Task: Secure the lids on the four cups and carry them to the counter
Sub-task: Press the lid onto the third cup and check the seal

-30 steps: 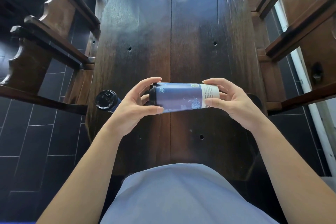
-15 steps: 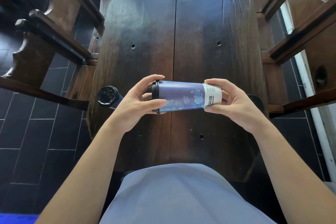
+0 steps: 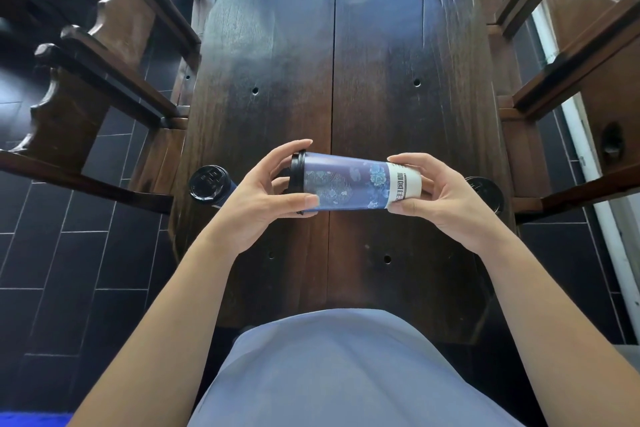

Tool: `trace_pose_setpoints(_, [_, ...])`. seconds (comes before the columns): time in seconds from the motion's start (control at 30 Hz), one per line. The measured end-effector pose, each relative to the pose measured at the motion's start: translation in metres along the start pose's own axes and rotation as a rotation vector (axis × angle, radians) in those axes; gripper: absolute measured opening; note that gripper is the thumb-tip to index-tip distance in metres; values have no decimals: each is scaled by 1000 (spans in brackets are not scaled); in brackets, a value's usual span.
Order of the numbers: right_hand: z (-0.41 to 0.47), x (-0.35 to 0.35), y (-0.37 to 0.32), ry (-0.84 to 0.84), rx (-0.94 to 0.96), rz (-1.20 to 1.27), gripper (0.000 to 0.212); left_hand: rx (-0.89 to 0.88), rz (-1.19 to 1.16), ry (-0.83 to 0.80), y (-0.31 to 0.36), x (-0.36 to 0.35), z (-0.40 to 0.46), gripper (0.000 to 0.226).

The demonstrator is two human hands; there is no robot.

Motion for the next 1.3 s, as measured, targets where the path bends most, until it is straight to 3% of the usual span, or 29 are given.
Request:
trace_pose_setpoints(0.67, [-5,-12,11,11,-20,-1,65,68,34,4,-6,1,-7,72])
trace_pose_setpoints(0.83, [-4,-14,11,-4,-33,31,63,-21,45,45,0,2,-9,72])
trace_pose_setpoints(1.3, [-7,-5,2,22,20,134,63,5,37,39,2,-3,-2,71])
Point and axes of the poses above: each hand's wrist, its own z-axis towards the middle knuckle, its own x-axis out of the back of the hand, y = z × x, the point moved 7 cm from there along z, towards the middle knuckle, and after that the axes turned 6 degrees about y, right-handed, at the moved point
